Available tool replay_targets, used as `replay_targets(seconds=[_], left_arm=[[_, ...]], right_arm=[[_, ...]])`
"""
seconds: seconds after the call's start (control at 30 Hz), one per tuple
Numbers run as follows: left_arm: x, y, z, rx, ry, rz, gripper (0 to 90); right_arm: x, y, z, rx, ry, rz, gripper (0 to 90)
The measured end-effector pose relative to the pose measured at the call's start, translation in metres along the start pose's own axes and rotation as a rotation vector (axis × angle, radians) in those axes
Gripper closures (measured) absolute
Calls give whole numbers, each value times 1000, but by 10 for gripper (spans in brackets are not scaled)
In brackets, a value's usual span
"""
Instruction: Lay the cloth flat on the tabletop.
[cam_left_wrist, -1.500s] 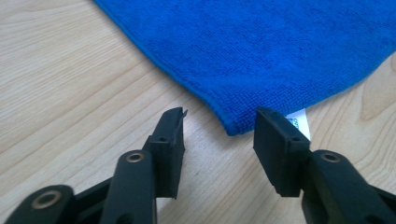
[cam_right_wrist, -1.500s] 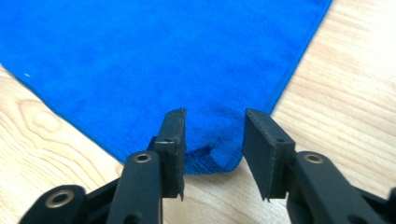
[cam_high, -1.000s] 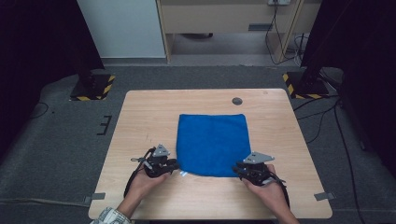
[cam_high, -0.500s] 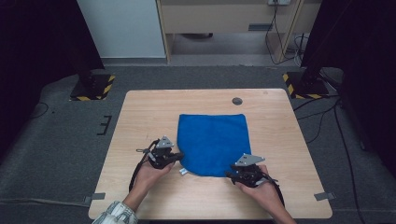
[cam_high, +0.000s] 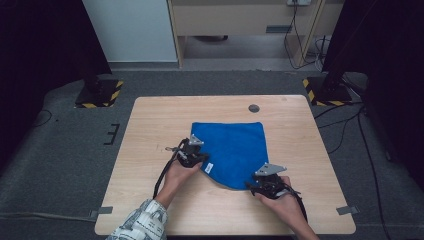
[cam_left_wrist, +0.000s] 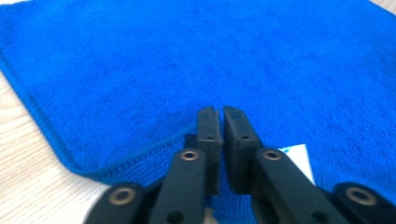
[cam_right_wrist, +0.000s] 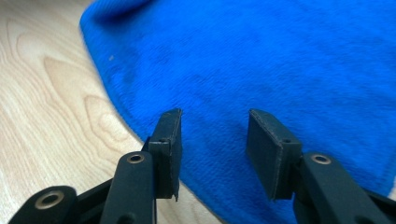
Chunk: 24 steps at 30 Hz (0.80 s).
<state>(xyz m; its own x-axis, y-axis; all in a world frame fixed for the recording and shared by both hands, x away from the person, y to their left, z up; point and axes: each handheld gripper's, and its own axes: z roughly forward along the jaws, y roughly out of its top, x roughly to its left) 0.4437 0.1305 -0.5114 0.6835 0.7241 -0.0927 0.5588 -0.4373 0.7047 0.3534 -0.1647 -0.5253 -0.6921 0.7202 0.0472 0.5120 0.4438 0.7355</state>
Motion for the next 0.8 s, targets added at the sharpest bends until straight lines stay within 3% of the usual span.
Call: replay_targets(seconds=[0.1, 0.3, 0.47, 0.63, 0.8], left_arm=[[1, -2, -11, -40, 4, -6, 723], [2, -12, -34, -60, -9, -4, 666], [2, -25, -45, -61, -18, 5, 666], [-1, -38, -50, -23, -33, -1, 654], [-6, -48, -67, -34, 12, 21, 611]], right_arm=[[-3, 0, -2, -10, -10, 10, 561], [-5, 0, -3, -12, -18, 24, 565], [-6, 0, -2, -7, -19, 24, 566], [-6, 0, -3, -11, -19, 21, 565], [-7, 2, -11, -51, -24, 39, 562]])
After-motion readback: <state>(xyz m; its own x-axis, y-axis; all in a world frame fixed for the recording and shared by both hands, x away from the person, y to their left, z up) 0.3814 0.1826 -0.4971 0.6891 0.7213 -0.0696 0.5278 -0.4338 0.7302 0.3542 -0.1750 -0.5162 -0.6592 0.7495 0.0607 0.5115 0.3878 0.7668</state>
